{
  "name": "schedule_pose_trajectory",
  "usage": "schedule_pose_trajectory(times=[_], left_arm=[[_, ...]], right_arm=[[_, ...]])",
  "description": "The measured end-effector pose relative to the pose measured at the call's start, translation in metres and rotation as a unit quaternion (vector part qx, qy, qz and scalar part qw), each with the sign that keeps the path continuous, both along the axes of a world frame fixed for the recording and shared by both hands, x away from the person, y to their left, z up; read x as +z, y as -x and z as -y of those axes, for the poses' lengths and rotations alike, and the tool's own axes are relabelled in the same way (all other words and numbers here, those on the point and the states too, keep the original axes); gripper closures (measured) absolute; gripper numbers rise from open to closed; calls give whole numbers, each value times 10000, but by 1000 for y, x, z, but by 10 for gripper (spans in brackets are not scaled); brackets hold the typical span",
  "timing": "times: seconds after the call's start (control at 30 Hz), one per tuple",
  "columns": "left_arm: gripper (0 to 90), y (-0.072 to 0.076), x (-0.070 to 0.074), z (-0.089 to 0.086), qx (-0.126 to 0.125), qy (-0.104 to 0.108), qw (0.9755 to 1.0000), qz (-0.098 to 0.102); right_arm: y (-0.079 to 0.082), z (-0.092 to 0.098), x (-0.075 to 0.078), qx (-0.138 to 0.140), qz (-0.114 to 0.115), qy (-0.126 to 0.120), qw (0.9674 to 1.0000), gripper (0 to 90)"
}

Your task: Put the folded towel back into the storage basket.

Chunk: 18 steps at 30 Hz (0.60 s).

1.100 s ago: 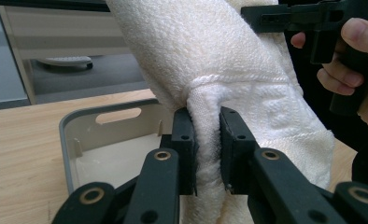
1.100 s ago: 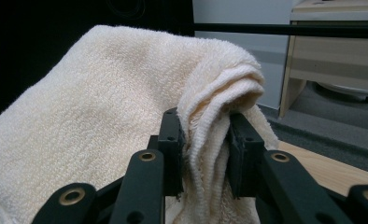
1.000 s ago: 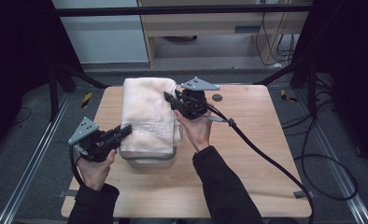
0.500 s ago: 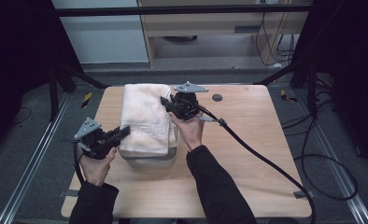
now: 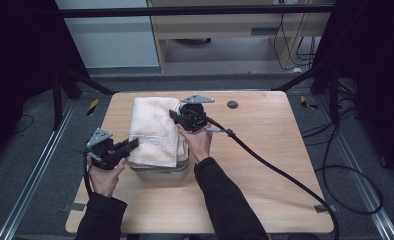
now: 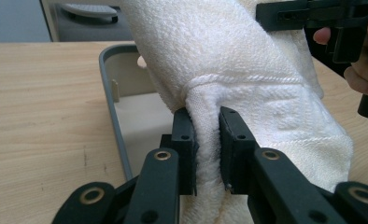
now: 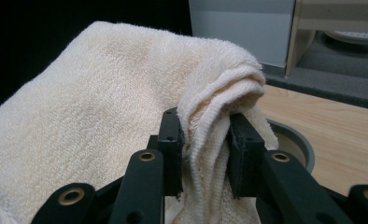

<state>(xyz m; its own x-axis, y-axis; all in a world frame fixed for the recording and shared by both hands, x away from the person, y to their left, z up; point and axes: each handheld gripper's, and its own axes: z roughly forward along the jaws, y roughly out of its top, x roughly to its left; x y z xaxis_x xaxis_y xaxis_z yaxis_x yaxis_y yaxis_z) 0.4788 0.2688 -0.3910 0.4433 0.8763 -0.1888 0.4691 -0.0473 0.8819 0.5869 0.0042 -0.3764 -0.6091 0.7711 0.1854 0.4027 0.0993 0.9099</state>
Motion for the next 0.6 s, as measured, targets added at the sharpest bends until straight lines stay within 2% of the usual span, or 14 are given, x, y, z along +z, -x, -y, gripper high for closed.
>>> schedule_pose_trajectory(times=[0.47, 0.6], left_arm=[[771, -14, -24, 5, 28, -272, 9991, -314], [771, -17, -28, 7, 40, -364, 9986, -388]], right_arm=[[-10, -6, -31, -126, -295, 280, 9991, 698], [-12, -6, -38, -166, -308, 341, 9988, 693]])
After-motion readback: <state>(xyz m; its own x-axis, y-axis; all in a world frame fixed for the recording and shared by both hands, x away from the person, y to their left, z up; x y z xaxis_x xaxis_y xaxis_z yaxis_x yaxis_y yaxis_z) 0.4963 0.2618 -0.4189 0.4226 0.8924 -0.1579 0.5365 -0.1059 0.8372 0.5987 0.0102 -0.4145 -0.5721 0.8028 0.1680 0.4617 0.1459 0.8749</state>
